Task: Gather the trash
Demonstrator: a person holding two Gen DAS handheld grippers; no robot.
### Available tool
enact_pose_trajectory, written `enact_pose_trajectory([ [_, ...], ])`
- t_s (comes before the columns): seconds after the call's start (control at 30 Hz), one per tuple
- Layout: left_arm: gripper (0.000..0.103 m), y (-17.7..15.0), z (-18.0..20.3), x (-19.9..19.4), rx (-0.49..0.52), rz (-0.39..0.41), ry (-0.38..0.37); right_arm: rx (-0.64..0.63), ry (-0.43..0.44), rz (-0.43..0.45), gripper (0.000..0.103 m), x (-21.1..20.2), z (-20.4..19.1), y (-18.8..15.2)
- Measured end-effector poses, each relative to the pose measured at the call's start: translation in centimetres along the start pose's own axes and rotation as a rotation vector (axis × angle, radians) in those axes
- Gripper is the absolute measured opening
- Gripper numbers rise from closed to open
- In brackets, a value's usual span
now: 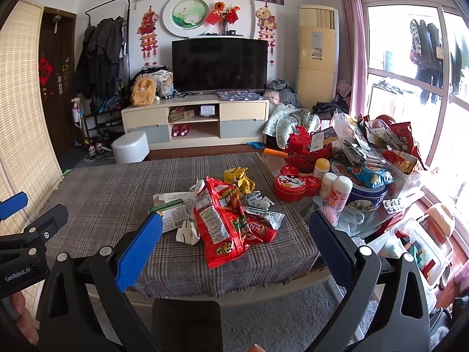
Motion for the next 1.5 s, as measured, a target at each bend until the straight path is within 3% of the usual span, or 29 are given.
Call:
enact_pose_trajectory([
  [1.5, 0.095, 0.11, 0.02, -0.16, 0.005, 0.004, 0.001, 0.011, -0.005, -0.001, 0.1, -0.02, 0.56, -0.11],
])
Point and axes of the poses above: each gripper's, at about its wrist camera, not at the fingertips, and x roughly the way its jaws point, z to its right, y to its top, the point moved 6 cm from there along x, roughly the way its jaws point, and after that the axes turned 13 degrees about z, right-handed, at the moved point
